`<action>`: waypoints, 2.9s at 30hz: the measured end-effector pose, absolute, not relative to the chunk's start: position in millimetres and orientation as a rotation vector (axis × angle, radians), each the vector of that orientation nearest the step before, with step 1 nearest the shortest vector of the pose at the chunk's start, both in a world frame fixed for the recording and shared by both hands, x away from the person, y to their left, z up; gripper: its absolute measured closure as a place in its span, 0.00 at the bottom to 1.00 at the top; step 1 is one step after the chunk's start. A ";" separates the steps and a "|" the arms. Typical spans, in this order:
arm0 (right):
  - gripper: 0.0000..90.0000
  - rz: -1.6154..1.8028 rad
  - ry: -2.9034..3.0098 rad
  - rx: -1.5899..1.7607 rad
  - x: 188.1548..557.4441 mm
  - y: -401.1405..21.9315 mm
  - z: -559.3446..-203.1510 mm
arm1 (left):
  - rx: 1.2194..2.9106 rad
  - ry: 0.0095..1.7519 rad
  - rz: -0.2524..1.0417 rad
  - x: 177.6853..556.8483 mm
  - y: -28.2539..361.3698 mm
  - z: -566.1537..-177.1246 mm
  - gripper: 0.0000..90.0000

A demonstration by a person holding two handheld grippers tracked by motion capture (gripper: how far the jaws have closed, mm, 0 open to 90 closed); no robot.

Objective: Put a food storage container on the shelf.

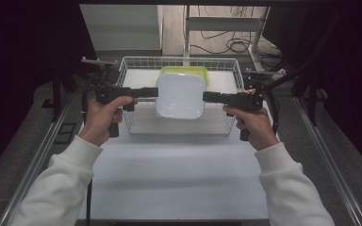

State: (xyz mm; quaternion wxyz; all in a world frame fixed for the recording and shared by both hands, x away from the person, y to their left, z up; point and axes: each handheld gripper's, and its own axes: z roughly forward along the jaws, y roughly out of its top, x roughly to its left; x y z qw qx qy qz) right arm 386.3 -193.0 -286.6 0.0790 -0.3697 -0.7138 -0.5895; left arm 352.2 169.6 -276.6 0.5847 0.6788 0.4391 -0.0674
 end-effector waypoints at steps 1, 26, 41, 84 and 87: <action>0.87 -1.766 -2.137 -1.106 388.1 -193.2 -285.4 | 1.580 1.020 -0.159 354.5 169.6 -275.0 0.91; 0.87 -1.775 -2.130 -1.150 432.1 -192.4 -260.9 | 1.573 1.006 -0.155 397.3 168.4 -250.3 0.91; 0.87 -1.768 -2.143 -1.174 449.0 -190.4 -247.5 | 1.559 0.991 -0.154 416.0 170.3 -244.9 0.91; 0.85 -1.593 -2.078 -1.400 506.1 -183.8 -251.6 | 1.467 1.159 -0.338 482.5 171.4 -278.4 0.89; 0.84 -1.579 -2.031 -1.420 511.7 -185.0 -254.1 | 1.449 1.173 -0.355 487.0 171.3 -279.3 0.88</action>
